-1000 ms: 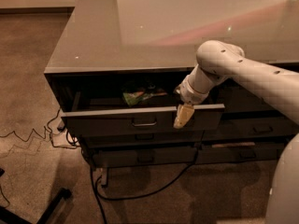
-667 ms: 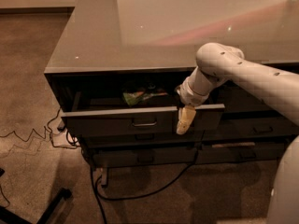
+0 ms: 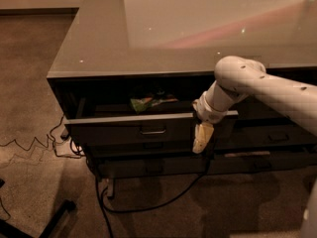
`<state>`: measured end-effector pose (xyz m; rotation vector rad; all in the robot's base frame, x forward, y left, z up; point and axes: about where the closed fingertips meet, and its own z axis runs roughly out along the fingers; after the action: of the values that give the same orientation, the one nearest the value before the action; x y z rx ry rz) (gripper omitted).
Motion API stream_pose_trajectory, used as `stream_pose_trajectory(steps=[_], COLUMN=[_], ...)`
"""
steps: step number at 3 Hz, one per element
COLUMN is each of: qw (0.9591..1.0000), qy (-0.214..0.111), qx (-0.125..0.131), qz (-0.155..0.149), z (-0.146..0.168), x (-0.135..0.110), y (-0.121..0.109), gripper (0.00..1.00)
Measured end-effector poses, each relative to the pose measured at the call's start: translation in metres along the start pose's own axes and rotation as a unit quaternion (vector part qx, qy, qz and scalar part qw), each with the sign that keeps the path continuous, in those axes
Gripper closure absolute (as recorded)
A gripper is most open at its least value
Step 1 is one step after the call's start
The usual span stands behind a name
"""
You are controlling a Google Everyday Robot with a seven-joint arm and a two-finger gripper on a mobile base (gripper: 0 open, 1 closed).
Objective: Open top drawer
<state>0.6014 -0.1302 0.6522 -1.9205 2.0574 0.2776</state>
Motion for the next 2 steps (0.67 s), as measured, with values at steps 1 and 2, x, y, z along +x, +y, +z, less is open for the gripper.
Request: stream_pose_trajectory(steps=[1, 2], qw=[0.9998, 0.9992], qy=[0.018, 0.04], qx=[-0.004, -0.003], qz=[0.002, 0.002], z=[-0.003, -0.014], x=[0.013, 0.024], y=[0.028, 0.057], gripper=[0.18, 0.42])
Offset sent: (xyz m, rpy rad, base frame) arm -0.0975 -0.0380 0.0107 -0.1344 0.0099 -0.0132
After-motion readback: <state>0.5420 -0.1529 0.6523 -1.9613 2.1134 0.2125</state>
